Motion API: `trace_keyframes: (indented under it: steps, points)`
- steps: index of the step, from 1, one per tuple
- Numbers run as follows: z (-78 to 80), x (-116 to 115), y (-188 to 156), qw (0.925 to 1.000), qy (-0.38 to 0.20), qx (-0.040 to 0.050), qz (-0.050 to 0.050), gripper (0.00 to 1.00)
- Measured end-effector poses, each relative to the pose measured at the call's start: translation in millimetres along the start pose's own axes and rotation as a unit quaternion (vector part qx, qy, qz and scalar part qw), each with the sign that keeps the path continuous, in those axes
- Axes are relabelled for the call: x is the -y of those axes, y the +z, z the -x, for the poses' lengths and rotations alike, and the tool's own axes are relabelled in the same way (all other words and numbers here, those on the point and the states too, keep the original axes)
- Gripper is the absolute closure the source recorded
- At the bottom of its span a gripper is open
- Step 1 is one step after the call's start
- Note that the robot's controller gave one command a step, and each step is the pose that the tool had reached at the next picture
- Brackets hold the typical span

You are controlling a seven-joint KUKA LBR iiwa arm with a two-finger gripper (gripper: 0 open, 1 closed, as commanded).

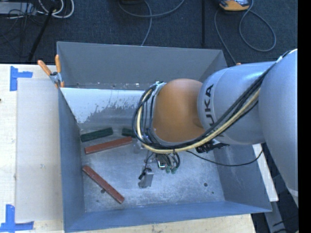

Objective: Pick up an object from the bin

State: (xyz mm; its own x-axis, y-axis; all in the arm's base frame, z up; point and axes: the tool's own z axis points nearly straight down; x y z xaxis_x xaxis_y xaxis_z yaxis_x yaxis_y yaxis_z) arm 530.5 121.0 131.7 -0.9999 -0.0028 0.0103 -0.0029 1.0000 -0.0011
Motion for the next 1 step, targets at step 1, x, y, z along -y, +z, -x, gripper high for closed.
trace_keyframes:
  steps: [1]
  points:
    - [64.2, -17.4, 58.6, 0.9996, -0.028, 0.0064, 0.001, 0.00]
